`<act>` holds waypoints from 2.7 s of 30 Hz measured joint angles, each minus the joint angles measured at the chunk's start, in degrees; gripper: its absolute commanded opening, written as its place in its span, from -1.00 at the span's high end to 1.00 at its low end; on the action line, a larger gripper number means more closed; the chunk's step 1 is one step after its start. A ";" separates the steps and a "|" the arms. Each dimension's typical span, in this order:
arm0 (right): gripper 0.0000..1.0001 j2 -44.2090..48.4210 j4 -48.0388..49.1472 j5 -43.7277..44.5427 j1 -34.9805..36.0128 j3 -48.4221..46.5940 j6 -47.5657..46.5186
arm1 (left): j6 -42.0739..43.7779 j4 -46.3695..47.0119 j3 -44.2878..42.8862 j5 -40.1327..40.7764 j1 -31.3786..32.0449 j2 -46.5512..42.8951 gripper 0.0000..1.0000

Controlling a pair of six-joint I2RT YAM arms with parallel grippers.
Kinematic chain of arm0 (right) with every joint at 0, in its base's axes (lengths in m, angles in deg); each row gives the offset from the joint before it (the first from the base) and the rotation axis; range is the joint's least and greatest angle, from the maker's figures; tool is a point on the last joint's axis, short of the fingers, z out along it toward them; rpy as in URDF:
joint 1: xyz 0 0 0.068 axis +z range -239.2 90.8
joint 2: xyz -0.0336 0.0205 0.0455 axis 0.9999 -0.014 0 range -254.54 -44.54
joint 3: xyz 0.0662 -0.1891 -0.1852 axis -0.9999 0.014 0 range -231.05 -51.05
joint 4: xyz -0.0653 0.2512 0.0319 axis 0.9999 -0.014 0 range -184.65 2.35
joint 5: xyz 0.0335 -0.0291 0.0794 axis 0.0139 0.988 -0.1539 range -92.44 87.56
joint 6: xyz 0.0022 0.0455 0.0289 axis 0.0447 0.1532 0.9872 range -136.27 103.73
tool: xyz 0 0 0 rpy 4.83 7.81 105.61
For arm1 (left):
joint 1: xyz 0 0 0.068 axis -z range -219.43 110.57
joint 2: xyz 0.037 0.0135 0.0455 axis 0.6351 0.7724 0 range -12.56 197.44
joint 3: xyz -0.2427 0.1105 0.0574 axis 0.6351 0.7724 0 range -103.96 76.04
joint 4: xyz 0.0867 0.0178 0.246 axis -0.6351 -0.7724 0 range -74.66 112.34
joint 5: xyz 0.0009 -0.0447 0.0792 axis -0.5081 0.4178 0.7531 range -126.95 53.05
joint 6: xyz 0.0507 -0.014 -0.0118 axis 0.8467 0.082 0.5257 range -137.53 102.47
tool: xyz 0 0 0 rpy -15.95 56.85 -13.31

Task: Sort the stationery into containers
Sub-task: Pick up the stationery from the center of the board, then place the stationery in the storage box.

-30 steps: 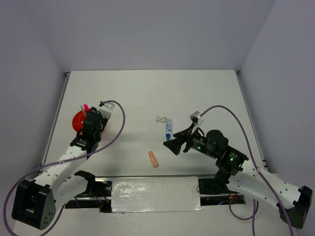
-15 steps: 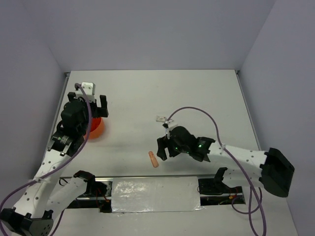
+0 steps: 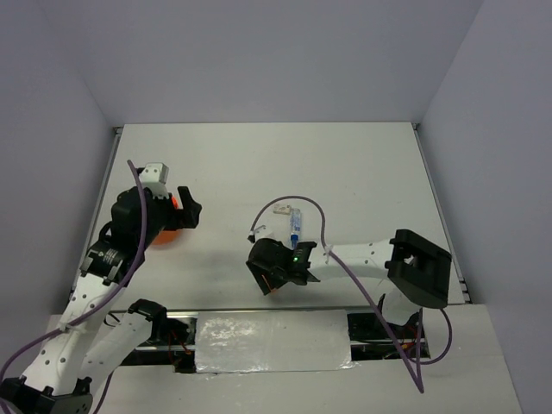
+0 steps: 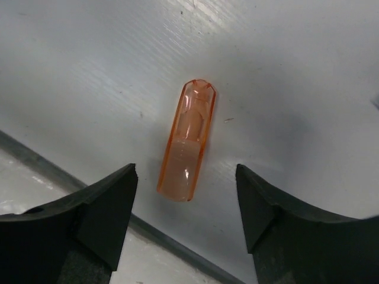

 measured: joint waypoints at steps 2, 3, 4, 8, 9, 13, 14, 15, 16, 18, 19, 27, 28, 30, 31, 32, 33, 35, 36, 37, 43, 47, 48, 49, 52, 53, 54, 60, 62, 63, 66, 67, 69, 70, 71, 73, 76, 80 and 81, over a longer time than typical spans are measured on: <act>-0.22 -2.32 -0.44 0.59 0.28 -0.48 0.42 | -0.02 -0.09 0.00 -0.46 0.00 -0.57 -0.99; -0.19 -3.15 -0.74 0.76 0.44 -0.59 0.57 | -0.04 -0.09 0.00 -0.68 0.00 -0.83 -0.99; -0.10 -3.89 -1.01 1.03 0.57 -0.70 0.85 | -0.15 -0.11 0.00 -0.74 0.00 -0.92 -0.99; 0.20 -5.35 -2.12 2.10 1.73 -2.32 1.40 | -1.27 -0.57 0.00 -0.20 0.00 -0.79 -0.99; 0.28 -5.95 -2.54 2.58 2.19 -2.82 1.27 | -1.38 -0.72 0.00 0.11 0.00 -0.70 -0.99; 0.95 -7.39 -2.99 3.65 3.39 -4.35 0.70 | -3.87 -1.42 0.04 0.72 0.00 -0.24 -0.99; 0.97 -7.45 -2.86 3.67 3.56 -4.44 0.44 | -4.59 -1.38 0.28 0.07 0.00 -0.26 -0.99; 0.97 -7.43 -2.69 3.63 3.69 -4.39 0.31 | -5.73 -1.31 0.66 -0.74 -0.04 -0.39 -0.99; 0.97 -7.34 -2.36 3.54 3.72 -4.28 0.11 | -7.37 -0.57 1.60 -2.34 -0.04 -0.66 -0.99; 0.97 -6.27 -0.83 2.95 3.76 -3.08 -0.09 | -10.43 1.79 4.61 -6.82 -0.07 -1.73 -0.99; 0.97 -5.25 0.26 2.34 3.82 -2.03 -0.09 | -12.41 2.99 6.49 -9.60 -0.07 -2.32 -0.99; 0.96 13.88 14.08 1.51 4.11 6.34 1.60 | -28.83 19.32 19.71 -25.27 1.62 -5.90 -0.98; 0.97 15.41 16.11 2.03 4.11 6.34 2.10 | -30.25 20.98 20.31 -26.16 2.19 -6.01 -0.99; 0.98 16.90 19.08 3.19 4.09 5.92 2.86 | -33.05 24.20 20.83 -27.69 3.43 -5.92 -0.99; 0.98 16.96 19.96 3.74 4.09 5.55 3.13 | -34.45 26.29 21.07 -28.39 4.31 -5.88 -0.99; 0.98 16.83 20.79 4.20 4.09 5.22 3.30 | -35.52 28.24 21.20 -29.05 5.16 -5.81 -0.99; 0.98 16.72 21.16 4.57 4.09 4.94 3.48 | -36.28 29.99 21.27 -29.40 6.34 -5.64 -0.99; 0.98 16.59 21.97 5.14 4.09 4.72 3.78 | -37.42 32.48 21.29 -29.62 8.41 -5.22 -0.99; 0.98 16.59 22.47 5.44 4.11 4.72 3.89 | -37.53 33.22 21.29 -29.49 9.33 -4.98 -0.98; 0.98 16.59 23.02 5.57 4.09 4.72 4.11 | -37.40 33.66 21.29 -29.22 10.12 -4.76 -0.98; 0.97 16.90 24.04 7.52 4.20 4.72 4.31 | -37.05 33.35 21.27 -26.84 11.65 -2.69 -0.88; 0.97 18.25 24.65 9.62 4.20 4.74 4.24 | -37.03 33.07 21.27 -26.51 12.02 -1.70 -0.71; 0.97 18.69 24.81 10.10 4.20 4.74 4.22 | -37.05 33.09 21.27 -26.49 12.07 -1.62 -0.57; 0.97 18.99 25.03 10.43 4.20 4.74 4.17 | -37.09 33.09 21.27 -26.47 12.15 -1.53 -0.44; 0.97 19.30 25.51 11.28 4.20 4.72 3.74 | -37.33 33.03 21.27 -26.40 12.44 -1.42 0.31; 0.96 19.21 25.49 11.54 4.20 4.72 3.54 | -37.11 32.94 21.18 -26.40 12.50 -1.42 0.46; 0.95 19.17 25.51 11.69 4.20 4.72 3.32 | -36.48 32.59 20.96 -26.25 12.57 -1.38 0.66; -0.09 18.73 27.08 12.26 4.15 4.61 2.05 | -32.04 26.71 16.55 -24.90 12.68 0.07 1.00; -0.99 18.58 28.39 11.45 4.02 4.61 1.66 | -28.74 21.35 12.11 -22.75 12.83 1.42 1.00; -0.99 18.58 28.83 11.17 4.02 4.68 1.38 | -26.25 18.16 8.68 -20.65 12.94 2.54 1.00; -1.00 19.26 30.40 10.64 3.13 6.38 0.76 | -18.95 11.13 -0.90 -10.82 12.94 4.85 1.00; -0.99 20.22 30.86 10.38 2.29 8.02 0.83 | -16.46 9.27 -3.19 -7.15 12.94 5.38 1.00; -1.00 22.99 31.30 10.12 0.39 11.98 0.90 | -10.21 6.47 -5.79 1.51 12.94 6.12 1.00; -0.99 24.76 31.32 10.05 -0.74 14.16 0.92 | -6.05 5.38 -5.92 5.49 12.90 6.54 1.00; -0.99 26.36 31.15 10.08 -1.73 15.80 0.92 | -2.32 4.15 -5.68 9.25 12.83 6.82 1.00; -0.99 29.49 30.80 10.19 -3.13 18.16 0.90 | 4.46 2.21 -4.20 16.11 12.81 7.52 1.00; -0.99 32.98 30.42 10.14 -3.78 19.34 0.52 | 15.17 2.36 -0.02 22.84 12.33 9.22 1.00; -0.99 36.83 29.94 10.14 -3.98 19.89 -0.28 | 26.34 3.41 4.42 27.34 11.08 10.49 1.00; -0.99 37.73 29.75 10.16 -3.98 20.13 -0.39 | 28.74 4.26 4.85 27.65 10.43 11.04 1.00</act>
